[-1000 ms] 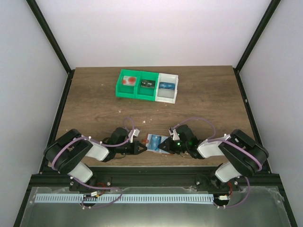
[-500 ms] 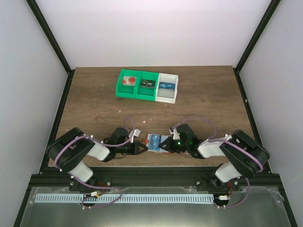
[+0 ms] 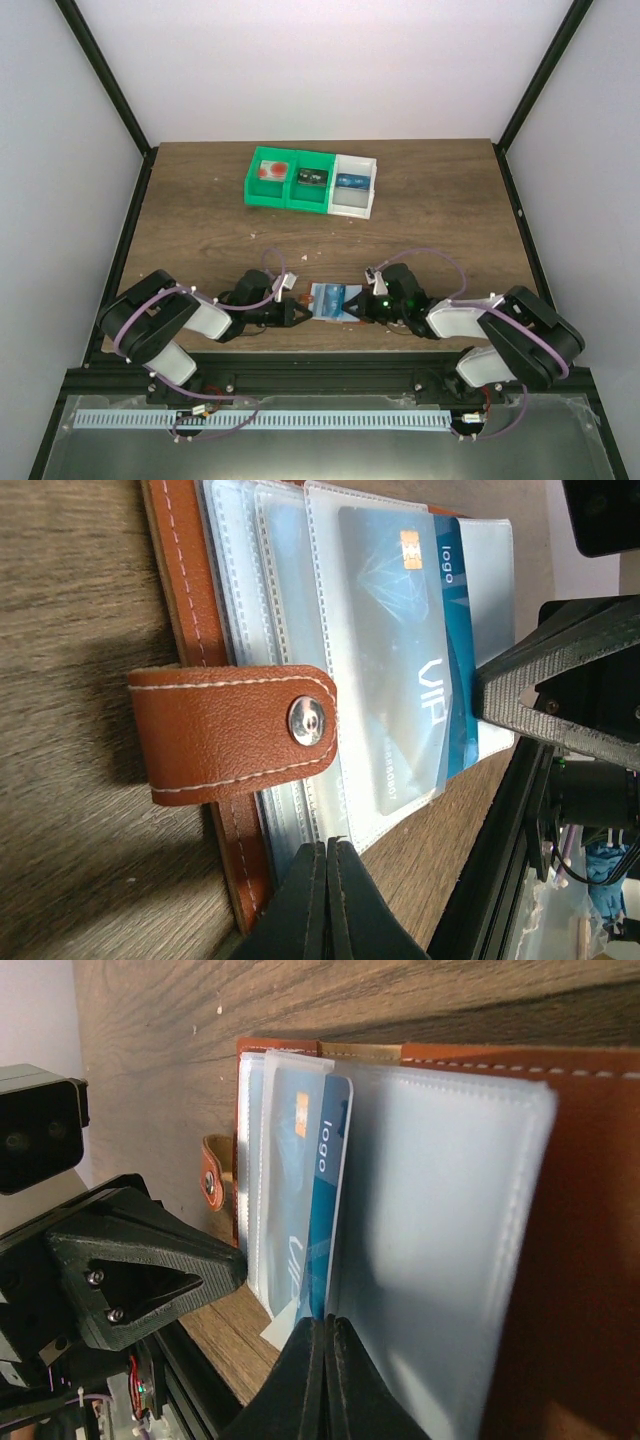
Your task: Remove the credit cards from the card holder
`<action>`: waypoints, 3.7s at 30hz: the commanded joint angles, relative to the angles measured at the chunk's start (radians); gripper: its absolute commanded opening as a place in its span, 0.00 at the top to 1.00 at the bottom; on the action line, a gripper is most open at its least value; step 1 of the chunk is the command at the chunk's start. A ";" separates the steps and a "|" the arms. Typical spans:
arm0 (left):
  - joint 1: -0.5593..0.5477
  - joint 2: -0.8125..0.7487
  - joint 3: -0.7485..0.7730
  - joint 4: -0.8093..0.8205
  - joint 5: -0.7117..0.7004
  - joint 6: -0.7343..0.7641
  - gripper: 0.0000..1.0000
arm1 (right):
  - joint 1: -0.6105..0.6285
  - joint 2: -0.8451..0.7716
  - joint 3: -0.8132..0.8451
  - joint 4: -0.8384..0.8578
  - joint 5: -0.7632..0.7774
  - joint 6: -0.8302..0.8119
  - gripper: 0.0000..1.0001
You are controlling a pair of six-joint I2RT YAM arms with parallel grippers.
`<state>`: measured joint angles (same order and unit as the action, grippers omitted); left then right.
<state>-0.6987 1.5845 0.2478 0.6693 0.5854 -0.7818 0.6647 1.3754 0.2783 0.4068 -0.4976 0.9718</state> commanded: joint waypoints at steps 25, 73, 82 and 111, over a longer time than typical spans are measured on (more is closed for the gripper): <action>-0.002 -0.385 0.182 -0.403 0.059 0.083 0.32 | -0.022 -0.484 0.184 -0.593 -0.089 -0.281 0.99; 0.126 -0.521 0.151 -0.331 0.530 -0.033 1.00 | -0.022 -0.444 0.098 -0.248 -0.603 -0.207 0.99; 0.127 -0.559 0.047 -0.110 0.278 -0.331 1.00 | -0.022 -0.553 -0.055 0.120 -0.243 0.171 0.52; 0.114 -0.717 -0.110 0.197 -0.223 -0.645 1.00 | 0.113 -0.212 0.172 0.362 0.034 0.359 0.61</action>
<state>-0.5789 0.8837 0.1764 0.7822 0.4152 -1.3758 0.7521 1.1416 0.4198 0.7124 -0.4965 1.3010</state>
